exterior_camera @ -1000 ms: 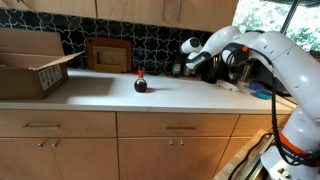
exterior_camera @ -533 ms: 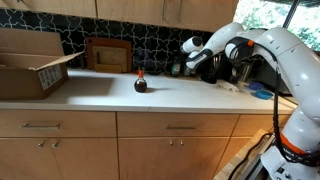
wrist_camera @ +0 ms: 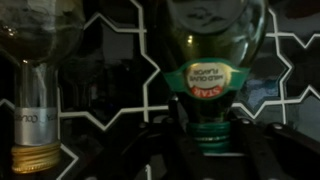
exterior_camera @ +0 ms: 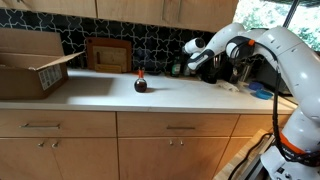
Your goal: Move the green bottle forward
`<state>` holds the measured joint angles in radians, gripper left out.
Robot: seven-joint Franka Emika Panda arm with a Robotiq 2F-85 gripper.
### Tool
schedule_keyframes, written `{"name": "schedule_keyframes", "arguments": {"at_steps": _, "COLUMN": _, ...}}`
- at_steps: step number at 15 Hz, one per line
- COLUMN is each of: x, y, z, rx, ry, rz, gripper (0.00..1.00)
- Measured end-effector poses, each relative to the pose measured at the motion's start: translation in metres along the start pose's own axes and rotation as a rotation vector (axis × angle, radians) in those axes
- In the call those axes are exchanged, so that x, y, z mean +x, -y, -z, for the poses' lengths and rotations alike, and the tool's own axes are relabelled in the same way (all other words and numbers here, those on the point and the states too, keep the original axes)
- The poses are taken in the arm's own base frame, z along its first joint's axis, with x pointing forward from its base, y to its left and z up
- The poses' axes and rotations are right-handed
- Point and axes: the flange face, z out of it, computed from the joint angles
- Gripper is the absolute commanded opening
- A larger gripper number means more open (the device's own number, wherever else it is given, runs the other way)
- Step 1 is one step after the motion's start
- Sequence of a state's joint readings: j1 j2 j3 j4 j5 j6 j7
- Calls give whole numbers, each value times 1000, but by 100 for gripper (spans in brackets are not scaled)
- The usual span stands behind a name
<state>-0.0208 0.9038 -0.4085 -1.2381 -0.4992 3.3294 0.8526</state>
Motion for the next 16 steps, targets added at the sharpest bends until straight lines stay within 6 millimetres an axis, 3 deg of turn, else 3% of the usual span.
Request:
{"name": "schedule_keyframes", "arguments": {"at_steps": 3, "x": 0, "y": -3, "z": 2, "rx": 14, "ry": -14, "rz": 2, "gripper": 98}}
{"name": "schedule_keyframes", "arguments": {"at_steps": 8, "x": -5, "y": -6, "z": 6, "rx": 50, "ry": -20, "rz": 12, "gripper": 100}}
{"name": "schedule_keyframes", "arguments": {"at_steps": 9, "x": -6, "y": -7, "z": 7, "rx": 56, "ry": -20, "rz": 16, "gripper": 96}}
{"name": "schedule_keyframes", "arguments": {"at_steps": 10, "x": -6, "y": -8, "z": 9, "rx": 60, "ry": -21, "rz": 21, "gripper": 86}}
{"name": "schedule_keyframes", "arguments": {"at_steps": 11, "x": -5, "y": -10, "z": 10, "rx": 64, "ry": -25, "rz": 24, "gripper": 70}}
{"name": "schedule_keyframes", "arguments": {"at_steps": 16, "x": 0, "y": -16, "z": 15, "rx": 75, "ry": -43, "rz": 32, "gripper": 30}}
